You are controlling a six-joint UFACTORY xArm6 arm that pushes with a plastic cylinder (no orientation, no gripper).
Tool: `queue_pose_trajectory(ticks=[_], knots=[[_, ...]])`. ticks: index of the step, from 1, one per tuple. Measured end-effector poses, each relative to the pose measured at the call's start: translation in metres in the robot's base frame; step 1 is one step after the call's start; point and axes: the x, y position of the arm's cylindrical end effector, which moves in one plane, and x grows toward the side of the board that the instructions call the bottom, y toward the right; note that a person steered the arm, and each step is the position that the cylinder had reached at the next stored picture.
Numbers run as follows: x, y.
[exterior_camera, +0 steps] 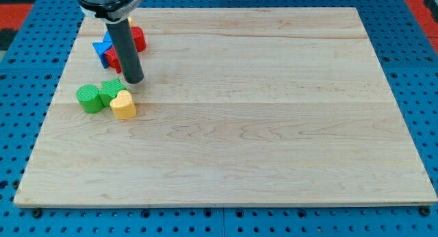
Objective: Push blue triangle into blue cube
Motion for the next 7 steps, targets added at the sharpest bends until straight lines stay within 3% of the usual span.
queue_pose_trajectory(ticks=[1,2,3,4,5,7], knots=[[-0.008,-0.006],[-0.049,-0.007],[-0.051,-0.007],[-0.044,-0.007],[0.005,-0.008],[0.003,-0.07]])
